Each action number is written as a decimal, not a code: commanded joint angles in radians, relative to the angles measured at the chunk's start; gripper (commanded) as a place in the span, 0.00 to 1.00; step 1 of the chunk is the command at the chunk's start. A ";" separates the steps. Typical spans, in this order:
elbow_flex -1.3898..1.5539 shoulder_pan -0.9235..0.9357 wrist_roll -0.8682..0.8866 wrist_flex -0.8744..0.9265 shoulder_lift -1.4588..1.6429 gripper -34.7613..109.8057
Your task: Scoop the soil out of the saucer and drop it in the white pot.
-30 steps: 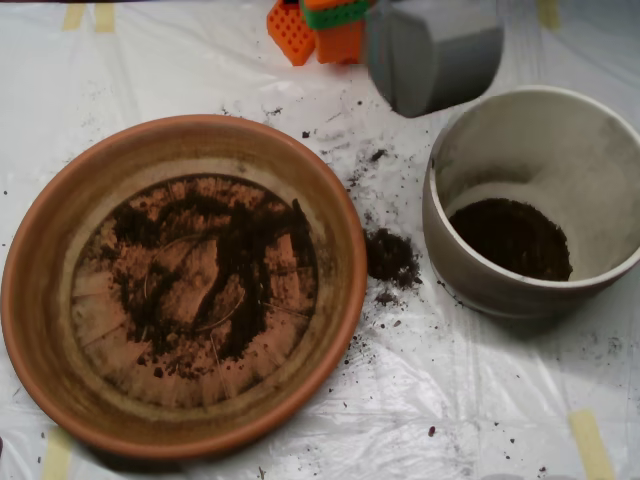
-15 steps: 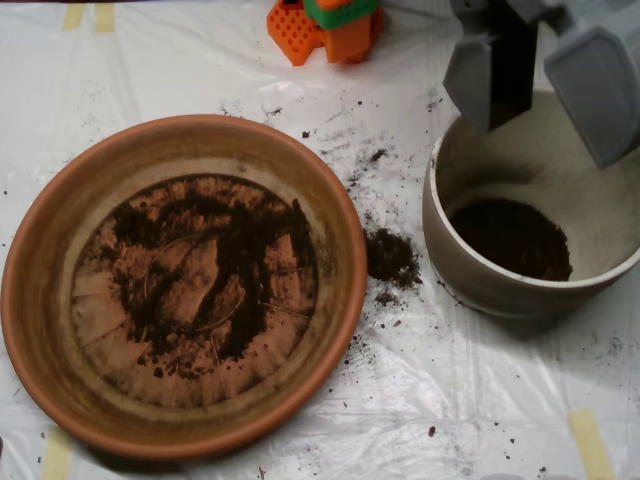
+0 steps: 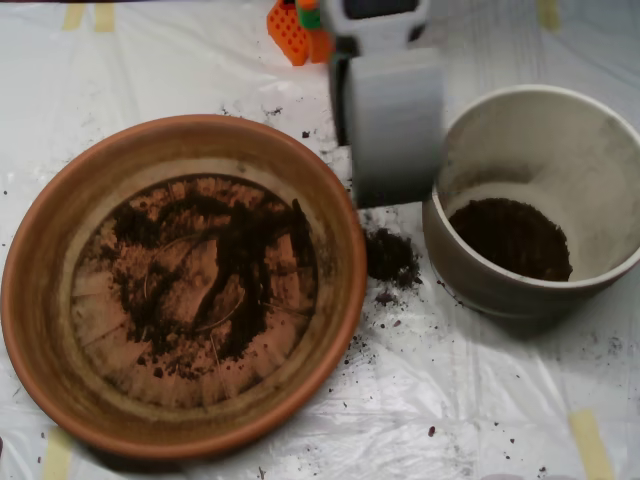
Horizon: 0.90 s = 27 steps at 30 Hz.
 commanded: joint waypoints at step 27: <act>0.212 0.448 -0.342 -0.249 -0.563 0.64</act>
